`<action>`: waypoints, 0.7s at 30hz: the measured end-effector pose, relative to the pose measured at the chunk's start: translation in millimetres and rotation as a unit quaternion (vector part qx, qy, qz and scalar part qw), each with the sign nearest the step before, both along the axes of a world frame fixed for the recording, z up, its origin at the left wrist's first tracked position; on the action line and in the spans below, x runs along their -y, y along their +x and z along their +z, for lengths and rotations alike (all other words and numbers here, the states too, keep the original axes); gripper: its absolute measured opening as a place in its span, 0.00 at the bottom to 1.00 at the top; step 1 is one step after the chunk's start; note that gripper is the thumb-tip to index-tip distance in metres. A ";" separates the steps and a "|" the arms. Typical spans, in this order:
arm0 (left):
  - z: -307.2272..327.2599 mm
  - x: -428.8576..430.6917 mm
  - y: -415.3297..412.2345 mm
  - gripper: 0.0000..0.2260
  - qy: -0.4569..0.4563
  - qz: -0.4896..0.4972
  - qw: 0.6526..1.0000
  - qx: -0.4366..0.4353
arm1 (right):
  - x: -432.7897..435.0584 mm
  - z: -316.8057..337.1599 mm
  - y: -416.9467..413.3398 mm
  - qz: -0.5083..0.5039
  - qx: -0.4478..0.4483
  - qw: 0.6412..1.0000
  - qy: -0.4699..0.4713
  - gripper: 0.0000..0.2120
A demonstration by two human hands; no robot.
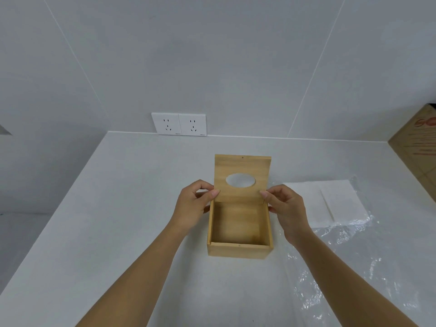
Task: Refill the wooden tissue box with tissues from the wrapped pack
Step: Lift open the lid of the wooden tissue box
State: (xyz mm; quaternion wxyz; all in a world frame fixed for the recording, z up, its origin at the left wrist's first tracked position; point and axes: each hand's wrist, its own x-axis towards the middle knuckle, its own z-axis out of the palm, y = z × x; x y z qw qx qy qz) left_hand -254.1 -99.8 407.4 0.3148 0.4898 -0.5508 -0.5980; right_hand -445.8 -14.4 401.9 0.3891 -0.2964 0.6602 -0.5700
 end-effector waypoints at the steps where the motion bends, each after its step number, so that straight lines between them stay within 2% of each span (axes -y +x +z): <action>1: 1.6 0.9 -1.1 0.06 0.010 0.007 1.000 0.003 | 1.2 -0.1 0.6 -0.003 0.002 1.000 0.003 0.07; 6: 9.6 2.8 -5.4 0.05 0.063 0.034 0.997 0.012 | 5.6 -0.6 1.0 -0.012 0.002 1.000 0.022 0.08; 14: 12.2 -1.1 -6.2 0.03 0.064 0.057 0.996 0.025 | 8.6 0.7 4.2 -0.023 -0.006 0.999 0.029 0.08; 17: 12.8 -6.9 -6.0 0.16 -0.004 0.095 0.992 0.085 | 3.9 1.8 4.9 -0.017 -0.032 0.999 0.023 0.08; 19: 15.2 -14.9 -5.5 0.23 -0.088 0.138 0.977 0.135 | -1.2 2.8 4.9 -0.011 -0.081 0.996 0.030 0.16; 21: 17.1 -24.5 -5.4 0.28 -0.197 0.138 0.951 0.193 | -8.2 4.2 4.3 0.005 -0.152 0.988 0.036 0.26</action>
